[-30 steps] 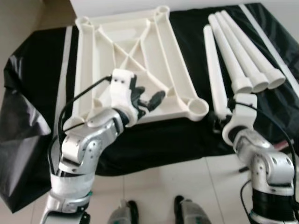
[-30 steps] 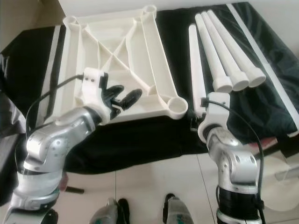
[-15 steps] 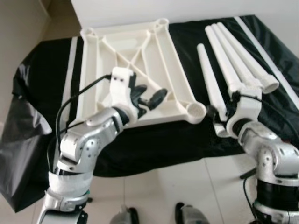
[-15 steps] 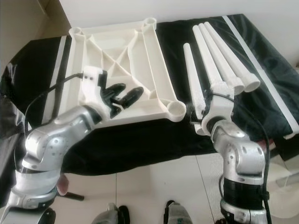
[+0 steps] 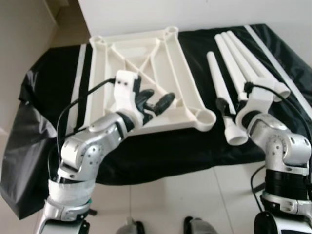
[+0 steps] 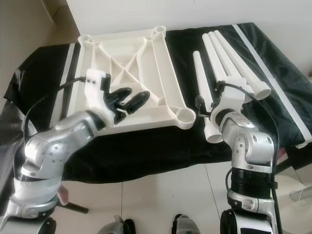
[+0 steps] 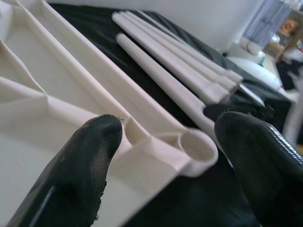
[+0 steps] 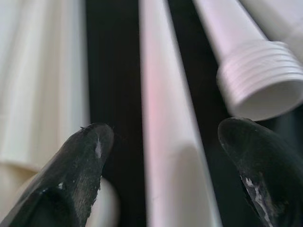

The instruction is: Building children table

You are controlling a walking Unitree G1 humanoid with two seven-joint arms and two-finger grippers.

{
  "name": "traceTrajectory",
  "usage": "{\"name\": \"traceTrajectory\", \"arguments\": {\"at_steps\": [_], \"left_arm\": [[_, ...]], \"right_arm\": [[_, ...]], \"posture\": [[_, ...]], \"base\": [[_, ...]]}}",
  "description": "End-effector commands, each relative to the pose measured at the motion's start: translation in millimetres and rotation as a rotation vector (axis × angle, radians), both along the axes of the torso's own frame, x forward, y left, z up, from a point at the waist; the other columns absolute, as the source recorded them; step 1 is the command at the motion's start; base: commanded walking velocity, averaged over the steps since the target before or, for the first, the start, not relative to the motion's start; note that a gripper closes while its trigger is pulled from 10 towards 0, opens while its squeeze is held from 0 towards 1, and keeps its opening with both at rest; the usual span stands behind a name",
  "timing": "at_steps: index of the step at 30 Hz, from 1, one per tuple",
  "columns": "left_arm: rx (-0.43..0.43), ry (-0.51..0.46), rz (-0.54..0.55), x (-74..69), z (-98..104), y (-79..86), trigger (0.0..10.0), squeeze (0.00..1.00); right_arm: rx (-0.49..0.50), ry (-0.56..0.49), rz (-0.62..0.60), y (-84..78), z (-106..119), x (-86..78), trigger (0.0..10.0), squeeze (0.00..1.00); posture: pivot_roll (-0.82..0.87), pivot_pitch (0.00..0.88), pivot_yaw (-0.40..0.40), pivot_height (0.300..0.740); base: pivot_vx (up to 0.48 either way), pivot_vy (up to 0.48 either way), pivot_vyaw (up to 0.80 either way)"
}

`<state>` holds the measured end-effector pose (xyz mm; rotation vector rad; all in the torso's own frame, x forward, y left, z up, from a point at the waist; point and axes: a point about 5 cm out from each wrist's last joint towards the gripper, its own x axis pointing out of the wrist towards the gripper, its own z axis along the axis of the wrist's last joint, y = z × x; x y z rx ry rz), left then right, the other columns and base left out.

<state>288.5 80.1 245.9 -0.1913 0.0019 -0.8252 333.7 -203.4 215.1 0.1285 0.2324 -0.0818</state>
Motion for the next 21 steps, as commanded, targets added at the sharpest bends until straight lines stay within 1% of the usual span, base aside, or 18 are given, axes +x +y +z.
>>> {"name": "traceTrajectory", "arguments": {"at_steps": [1,4,5,6,8,9,10,13,15,21], "left_arm": [[0.005,-0.03,-0.239,-14.3,-0.5,-8.7,10.0,0.0],[0.016,-0.017,-0.27,-21.0,-3.8,-11.9,10.0,0.0],[0.016,-0.017,-0.27,-21.0,-3.8,-11.9,10.0,0.0],[0.012,-0.011,-0.268,-22.1,-4.0,-12.1,10.0,0.0],[0.004,0.002,-0.26,-22.9,-4.2,-11.7,10.0,0.0],[0.004,0.002,-0.26,-22.9,-4.2,-11.7,10.0,0.0],[0.004,0.016,-0.251,-23.6,-5.6,-10.9,10.0,0.0],[0.007,0.022,-0.245,-24.0,-6.1,-10.5,10.0,0.0],[0.008,0.032,-0.236,-25.2,-6.2,-9.2,10.0,0.0],[0.01,0.043,-0.234,-27.5,-6.9,-8.7,10.0,0.0]], "right_arm": [[0.003,0.039,-0.019,-1.7,-5.3,1.6,10.0,0.0],[0.034,0.064,-0.002,2.5,-7.6,12.0,10.0,0.0],[0.034,0.064,-0.002,2.5,-7.6,12.0,10.0,0.0],[0.02,0.068,-0.005,3.6,-7.4,15.4,10.0,0.0],[-0.004,0.086,-0.005,6.2,-8.4,21.6,10.0,0.0],[-0.004,0.086,-0.005,6.2,-8.4,21.6,10.0,0.0],[0.007,0.105,0.012,9.4,-9.6,27.5,10.0,0.0],[0.01,0.109,0.022,10.9,-9.1,29.5,10.0,0.0],[0.001,0.125,0.034,13.0,-9.9,35.0,10.0,0.0],[0.007,0.167,0.033,12.3,-12.9,41.7,10.0,0.0]], "posture": [[-0.08,0.159,0.054,0.74],[-0.07,0.169,0.056,0.74],[-0.07,0.169,0.056,0.74],[-0.06,0.19,0.057,0.74],[-0.06,0.196,0.058,0.74],[-0.06,0.196,0.058,0.74],[-0.05,0.218,0.062,0.74],[-0.04,0.224,0.061,0.74],[-0.03,0.246,0.064,0.74],[-0.02,0.254,0.065,0.74]], "base": [[0.0,0.0,0.0],[0.0,0.0,0.0],[0.0,0.0,0.0],[0.0,0.0,0.0],[0.0,0.0,0.0],[0.0,0.0,0.0],[0.0,0.0,0.0],[0.0,0.0,0.0],[0.0,0.0,0.0],[0.0,0.0,0.0]]}}
